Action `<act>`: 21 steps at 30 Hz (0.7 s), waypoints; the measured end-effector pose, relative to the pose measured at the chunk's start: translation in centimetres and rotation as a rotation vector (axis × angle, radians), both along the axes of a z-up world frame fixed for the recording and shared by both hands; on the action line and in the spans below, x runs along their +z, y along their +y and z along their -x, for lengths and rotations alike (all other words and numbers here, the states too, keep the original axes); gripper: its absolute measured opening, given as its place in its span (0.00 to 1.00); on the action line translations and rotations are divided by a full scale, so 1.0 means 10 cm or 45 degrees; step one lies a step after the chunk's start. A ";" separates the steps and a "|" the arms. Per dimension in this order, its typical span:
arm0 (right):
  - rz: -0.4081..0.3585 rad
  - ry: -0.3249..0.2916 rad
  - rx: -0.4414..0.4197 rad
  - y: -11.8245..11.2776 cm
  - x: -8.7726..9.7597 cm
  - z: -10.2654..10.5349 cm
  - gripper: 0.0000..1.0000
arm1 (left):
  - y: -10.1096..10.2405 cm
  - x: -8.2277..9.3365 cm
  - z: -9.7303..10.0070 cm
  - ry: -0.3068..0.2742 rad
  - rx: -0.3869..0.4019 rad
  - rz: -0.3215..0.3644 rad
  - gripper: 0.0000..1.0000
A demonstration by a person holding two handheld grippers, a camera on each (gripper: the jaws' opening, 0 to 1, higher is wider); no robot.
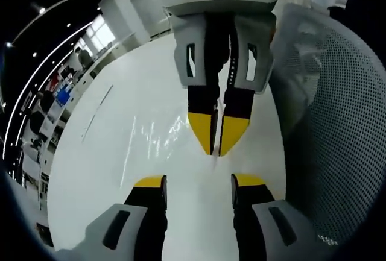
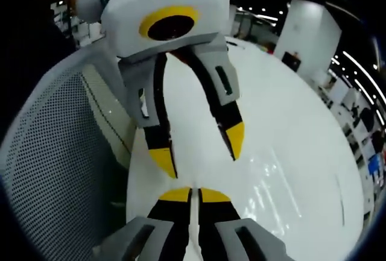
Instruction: Open the resealable bag by pulling the two sides of the seal apart until the entire bag opening is separated and visibly accessible.
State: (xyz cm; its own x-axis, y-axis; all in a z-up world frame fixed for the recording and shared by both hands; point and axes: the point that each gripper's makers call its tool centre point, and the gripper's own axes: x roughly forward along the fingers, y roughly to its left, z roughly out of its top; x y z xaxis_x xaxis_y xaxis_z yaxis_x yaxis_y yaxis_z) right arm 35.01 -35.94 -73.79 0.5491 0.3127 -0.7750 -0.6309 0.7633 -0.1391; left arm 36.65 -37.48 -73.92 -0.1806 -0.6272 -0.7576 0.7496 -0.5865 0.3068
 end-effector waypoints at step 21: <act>-0.006 -0.003 -0.003 0.04 0.00 -0.01 0.00 | 0.04 -0.02 0.15 -0.092 -0.201 -0.028 0.04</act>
